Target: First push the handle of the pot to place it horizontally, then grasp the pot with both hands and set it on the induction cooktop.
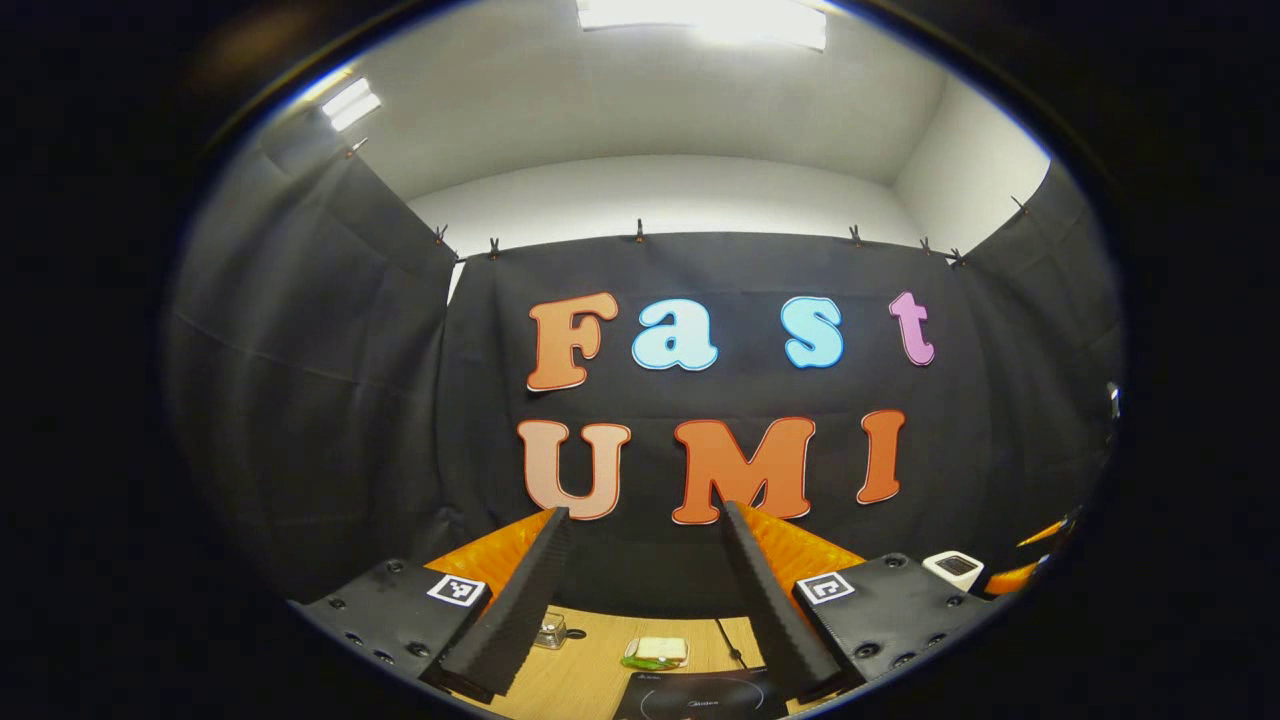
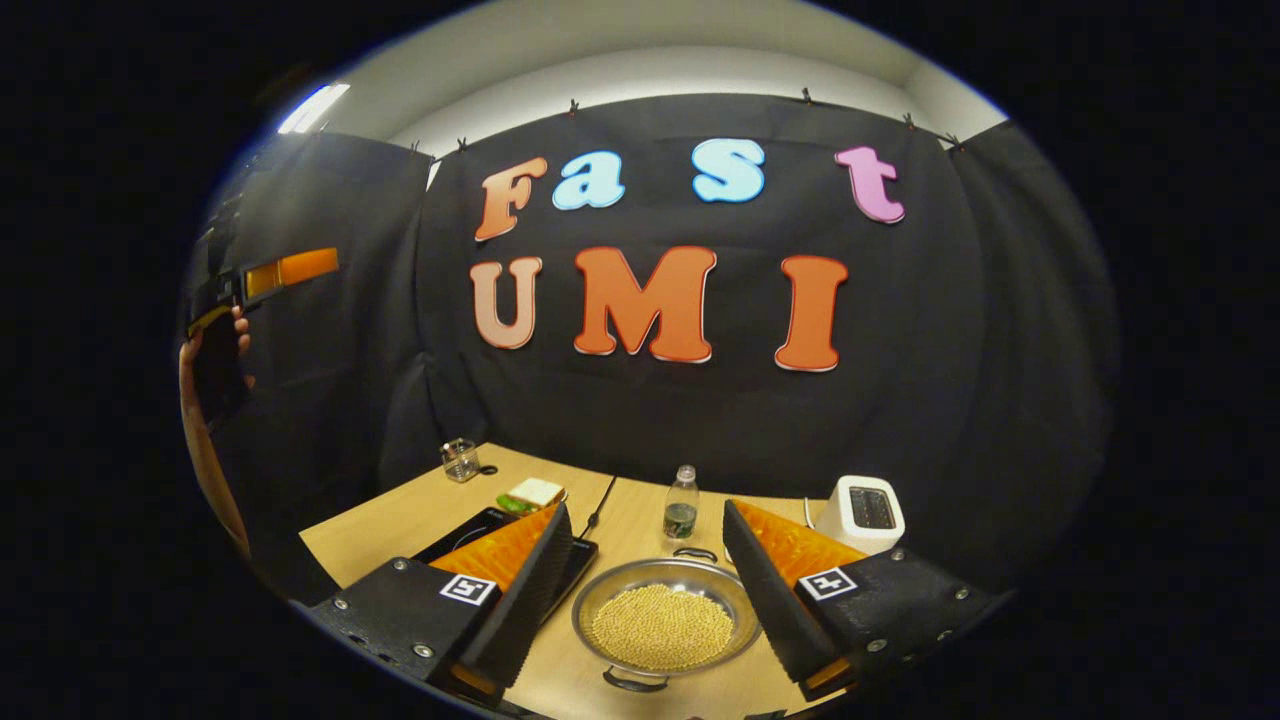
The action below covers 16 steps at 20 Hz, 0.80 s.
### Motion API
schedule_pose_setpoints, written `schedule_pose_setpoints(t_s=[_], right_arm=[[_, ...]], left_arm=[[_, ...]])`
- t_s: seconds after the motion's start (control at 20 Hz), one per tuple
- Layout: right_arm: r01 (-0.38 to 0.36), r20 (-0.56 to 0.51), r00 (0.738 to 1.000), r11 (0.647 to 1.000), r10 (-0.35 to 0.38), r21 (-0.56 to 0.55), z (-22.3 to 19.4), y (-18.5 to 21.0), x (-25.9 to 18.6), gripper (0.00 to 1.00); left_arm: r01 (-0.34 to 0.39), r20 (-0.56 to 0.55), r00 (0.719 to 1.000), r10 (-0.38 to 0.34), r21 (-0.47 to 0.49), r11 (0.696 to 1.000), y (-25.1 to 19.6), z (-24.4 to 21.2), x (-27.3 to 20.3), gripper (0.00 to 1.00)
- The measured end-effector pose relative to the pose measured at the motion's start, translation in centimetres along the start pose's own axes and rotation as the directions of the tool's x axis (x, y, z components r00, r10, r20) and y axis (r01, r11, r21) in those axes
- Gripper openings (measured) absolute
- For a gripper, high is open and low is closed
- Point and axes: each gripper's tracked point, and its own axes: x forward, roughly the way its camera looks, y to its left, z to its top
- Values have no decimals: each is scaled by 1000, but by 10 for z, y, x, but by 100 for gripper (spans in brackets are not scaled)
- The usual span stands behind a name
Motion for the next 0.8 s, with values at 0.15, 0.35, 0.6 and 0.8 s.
schedule_pose_setpoints(t_s=[0.15,0.35,0.6,0.8], right_arm=[[-37,-116,992,999,38,13,-38,15,16,90],[-91,-250,963,994,101,54,-84,30,29,79],[-119,-424,891,984,164,130,-147,45,41,64],[-183,-524,808,960,271,214,-185,67,38,46]], left_arm=[[-8,-8,1000,8,5,1000,3,-4,1,96],[-17,-15,1000,17,9,1000,8,-7,1,98],[-32,-28,999,32,9,999,14,-14,2,97],[-42,-45,998,43,11,999,17,-20,4,98]])
